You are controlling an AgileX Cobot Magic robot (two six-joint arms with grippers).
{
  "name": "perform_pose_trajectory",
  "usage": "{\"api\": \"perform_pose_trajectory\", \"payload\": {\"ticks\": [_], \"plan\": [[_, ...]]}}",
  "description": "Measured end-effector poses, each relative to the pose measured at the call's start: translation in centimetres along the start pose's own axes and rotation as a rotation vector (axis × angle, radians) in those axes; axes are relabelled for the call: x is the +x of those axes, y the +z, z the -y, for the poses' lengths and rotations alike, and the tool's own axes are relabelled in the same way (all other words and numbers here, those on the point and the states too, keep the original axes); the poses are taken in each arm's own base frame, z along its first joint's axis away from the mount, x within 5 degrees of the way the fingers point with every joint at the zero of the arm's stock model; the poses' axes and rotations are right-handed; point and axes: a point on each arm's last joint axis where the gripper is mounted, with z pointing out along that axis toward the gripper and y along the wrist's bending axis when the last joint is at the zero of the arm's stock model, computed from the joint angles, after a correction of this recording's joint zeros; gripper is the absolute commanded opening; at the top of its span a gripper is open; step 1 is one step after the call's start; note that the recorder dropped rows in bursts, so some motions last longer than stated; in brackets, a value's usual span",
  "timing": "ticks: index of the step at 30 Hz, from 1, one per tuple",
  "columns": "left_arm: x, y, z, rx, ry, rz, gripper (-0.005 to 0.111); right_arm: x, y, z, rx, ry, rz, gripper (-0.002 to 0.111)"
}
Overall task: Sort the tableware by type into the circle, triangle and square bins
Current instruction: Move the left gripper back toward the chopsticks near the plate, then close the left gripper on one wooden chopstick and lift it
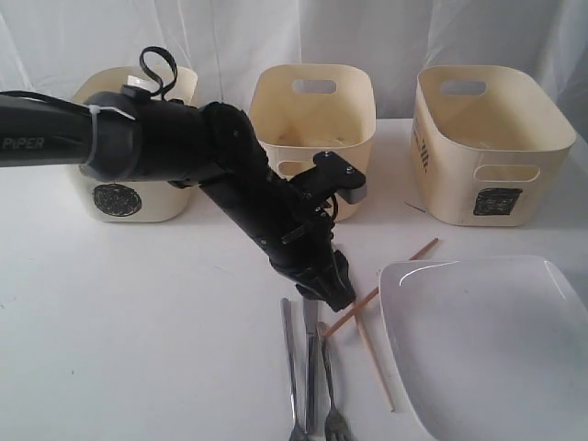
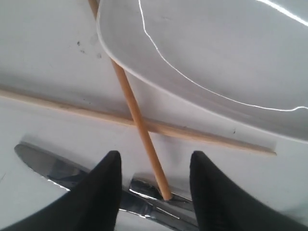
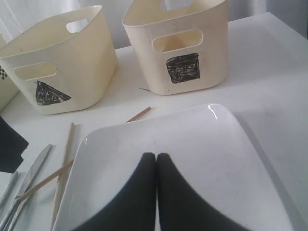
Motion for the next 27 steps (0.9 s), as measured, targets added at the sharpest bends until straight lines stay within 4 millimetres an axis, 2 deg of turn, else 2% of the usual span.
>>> {"api": "perform_pose_trajectory", "payload": {"ticks": [4, 8, 12, 17, 27], "plan": [[0.5, 1.0, -0.3, 0.009, -0.012, -0.022, 0.05, 0.0, 0.0, 0.0, 0.0, 0.0, 0.0, 0.0], [0.6, 1.3, -0.4, 0.012, -0.015, -0.029, 0.065, 0.0, 0.0, 0.0, 0.0, 0.002, 0.0, 0.0], [0.8, 2.2, -0.4, 0.011, -0.03, -0.027, 0.065, 0.0, 0.0, 0.0, 0.0, 0.002, 0.0, 0.0], [0.8, 3.9, 0.5, 0.017, -0.004, -0.036, 0.065, 0.0, 0.0, 0.0, 0.0, 0.002, 0.0, 0.0], [1.2, 4.4, 0.1, -0.01, 0.04, -0.06, 0.064, 0.0, 0.0, 0.0, 0.0, 0.002, 0.0, 0.0]]}}
